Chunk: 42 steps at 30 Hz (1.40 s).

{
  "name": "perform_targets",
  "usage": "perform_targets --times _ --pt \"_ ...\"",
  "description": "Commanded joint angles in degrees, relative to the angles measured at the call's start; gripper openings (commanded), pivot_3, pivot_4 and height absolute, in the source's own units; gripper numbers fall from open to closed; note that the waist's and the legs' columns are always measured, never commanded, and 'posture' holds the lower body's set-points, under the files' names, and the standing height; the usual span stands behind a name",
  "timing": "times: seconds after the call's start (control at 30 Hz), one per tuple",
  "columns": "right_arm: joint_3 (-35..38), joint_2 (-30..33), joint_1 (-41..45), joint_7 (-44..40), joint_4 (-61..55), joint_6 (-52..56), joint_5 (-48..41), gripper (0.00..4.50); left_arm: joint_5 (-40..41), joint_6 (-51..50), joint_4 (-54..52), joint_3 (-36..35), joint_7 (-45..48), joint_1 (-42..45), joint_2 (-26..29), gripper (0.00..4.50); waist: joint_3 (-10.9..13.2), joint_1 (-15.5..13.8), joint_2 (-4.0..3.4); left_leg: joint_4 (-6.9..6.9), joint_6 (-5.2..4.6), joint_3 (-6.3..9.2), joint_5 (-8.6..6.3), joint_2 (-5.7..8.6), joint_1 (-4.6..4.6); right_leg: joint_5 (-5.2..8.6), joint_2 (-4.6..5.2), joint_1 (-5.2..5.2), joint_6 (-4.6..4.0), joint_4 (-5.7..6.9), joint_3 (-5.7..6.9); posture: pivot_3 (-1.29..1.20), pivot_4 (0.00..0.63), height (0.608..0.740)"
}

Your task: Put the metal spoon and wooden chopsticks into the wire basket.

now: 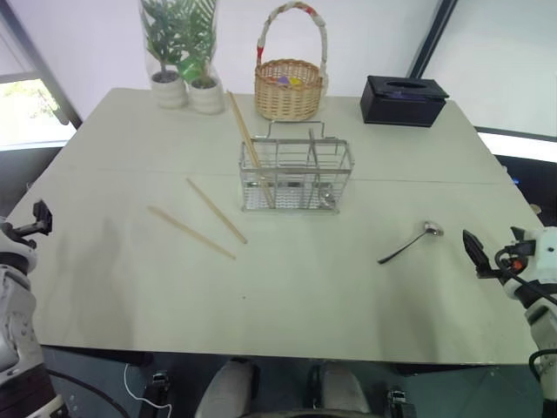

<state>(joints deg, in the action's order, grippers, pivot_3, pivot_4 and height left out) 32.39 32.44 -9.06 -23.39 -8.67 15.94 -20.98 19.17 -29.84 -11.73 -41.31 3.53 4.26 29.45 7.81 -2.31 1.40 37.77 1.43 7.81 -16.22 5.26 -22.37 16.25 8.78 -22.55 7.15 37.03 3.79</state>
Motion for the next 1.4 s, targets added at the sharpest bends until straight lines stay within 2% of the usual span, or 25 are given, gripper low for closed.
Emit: perform_targets --times 0.03,0.83,1.03,1.13,1.17,1.27,1.4 --pt "1.7 0.1 0.2 -0.4 0.5 -2.0 -0.3 4.50 0.1 0.6 -1.8 0.3 1.0 0.4 1.7 4.49 0.0 0.0 0.01 0.00 0.00 0.00 0.00 0.00 0.00 0.00 0.00 0.00 0.00 0.00 0.00 0.00 0.150 0.655" --pt "1.2 0.1 0.5 -2.4 7.8 -9.3 0.1 4.50 -0.1 0.3 -0.8 1.5 0.7 2.3 2.4 4.49 0.0 0.0 -0.02 0.00 0.00 -0.02 0.00 -0.01 0.00 0.00 -0.03 0.00 -0.01 0.00 -0.05 0.00 0.150 0.655" --pt "0.6 1.7 1.5 -4.0 9.6 -10.8 0.7 4.50 0.2 -0.4 -1.2 2.6 0.9 3.5 2.7 4.49 0.0 0.0 -0.01 0.00 0.00 -0.02 0.00 -0.01 0.00 0.00 -0.03 0.00 -0.01 0.00 -0.05 0.00 0.150 0.655" --pt "-0.7 4.8 3.4 -6.4 10.4 -12.4 2.5 4.50 3.7 -2.8 -3.5 4.2 4.3 5.8 3.8 4.49 0.0 0.0 -0.03 0.01 0.00 -0.03 0.00 0.00 0.01 0.00 -0.05 0.00 -0.02 0.00 -0.06 0.00 0.150 0.655" --pt "-1.6 7.2 4.9 -8.6 10.7 -13.5 3.3 4.50 7.0 -5.7 -5.1 5.8 7.1 7.6 4.9 4.49 0.0 0.0 -0.03 0.03 0.00 -0.03 0.00 0.00 0.01 -0.01 -0.05 0.01 -0.02 0.01 -0.07 0.00 0.150 0.655" --pt "-6.6 16.7 10.6 -19.2 13.2 -20.2 6.3 4.50 14.5 -10.9 -10.4 14.9 21.1 12.3 11.9 4.49 0.3 0.1 -0.11 0.19 0.01 -0.05 0.00 -0.01 -0.04 -0.03 -0.09 0.00 -0.06 0.02 -0.06 0.00 0.150 0.655" --pt "-14.4 23.8 18.7 -29.4 20.4 -30.5 9.9 4.50 18.1 -12.4 -10.9 23.6 32.7 17.8 17.7 4.49 0.1 0.4 -0.25 0.15 0.02 -0.16 -0.01 -0.03 0.09 0.05 -0.10 0.26 0.07 -0.14 -0.05 0.00 0.150 0.655"
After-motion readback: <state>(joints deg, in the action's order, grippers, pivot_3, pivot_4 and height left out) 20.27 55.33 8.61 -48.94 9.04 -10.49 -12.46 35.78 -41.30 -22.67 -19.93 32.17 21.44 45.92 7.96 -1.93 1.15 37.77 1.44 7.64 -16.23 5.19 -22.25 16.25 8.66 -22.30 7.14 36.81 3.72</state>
